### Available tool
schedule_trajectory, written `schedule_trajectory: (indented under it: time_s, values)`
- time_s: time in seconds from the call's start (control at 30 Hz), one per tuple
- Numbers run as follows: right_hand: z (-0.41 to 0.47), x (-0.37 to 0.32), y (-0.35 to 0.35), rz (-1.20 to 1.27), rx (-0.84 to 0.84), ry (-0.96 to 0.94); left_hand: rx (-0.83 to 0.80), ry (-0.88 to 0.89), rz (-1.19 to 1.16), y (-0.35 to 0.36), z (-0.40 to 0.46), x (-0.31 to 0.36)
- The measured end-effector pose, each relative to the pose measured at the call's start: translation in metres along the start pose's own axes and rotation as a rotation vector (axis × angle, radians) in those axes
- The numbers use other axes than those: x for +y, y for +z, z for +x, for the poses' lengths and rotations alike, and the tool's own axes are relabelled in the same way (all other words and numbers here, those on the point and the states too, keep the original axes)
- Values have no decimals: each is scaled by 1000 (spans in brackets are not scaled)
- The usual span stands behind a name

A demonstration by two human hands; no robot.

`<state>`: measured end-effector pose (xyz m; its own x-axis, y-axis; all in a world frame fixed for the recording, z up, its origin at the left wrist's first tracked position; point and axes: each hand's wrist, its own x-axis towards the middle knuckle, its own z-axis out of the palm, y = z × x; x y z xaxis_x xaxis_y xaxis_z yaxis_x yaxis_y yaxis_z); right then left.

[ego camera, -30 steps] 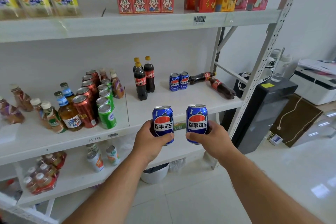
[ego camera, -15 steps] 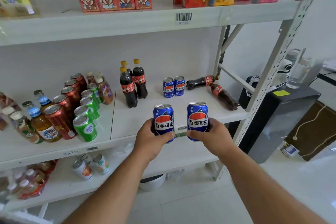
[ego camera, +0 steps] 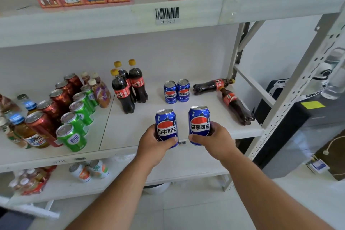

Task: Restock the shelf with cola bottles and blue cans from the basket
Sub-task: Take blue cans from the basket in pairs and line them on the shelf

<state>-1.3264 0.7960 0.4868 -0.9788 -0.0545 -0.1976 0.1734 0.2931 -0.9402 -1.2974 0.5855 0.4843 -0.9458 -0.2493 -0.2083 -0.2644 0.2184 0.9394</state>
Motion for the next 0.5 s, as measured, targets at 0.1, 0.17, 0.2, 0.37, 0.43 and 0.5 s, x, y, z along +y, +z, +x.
schedule_trajectory:
  time_s: [0.1, 0.17, 0.2, 0.37, 0.43, 0.5]
  values:
    - [23, 2, 4, -13, -5, 18, -5, -11, 2, 2, 25, 0]
    - [40, 4, 7, -24, 2, 26, -5, -10, -16, 2, 44, -2]
    - [49, 6, 8, -29, 8, 29, -9, -5, -21, 3, 53, -4]
    - [83, 15, 17, -61, 23, 42, -41, 0, -25, 7, 92, -14]
    - [93, 21, 20, -75, 29, 49, -47, -2, -24, 11, 103, -18]
    - [103, 27, 21, -95, 33, 58, -53, -1, -30, 15, 112, -22]
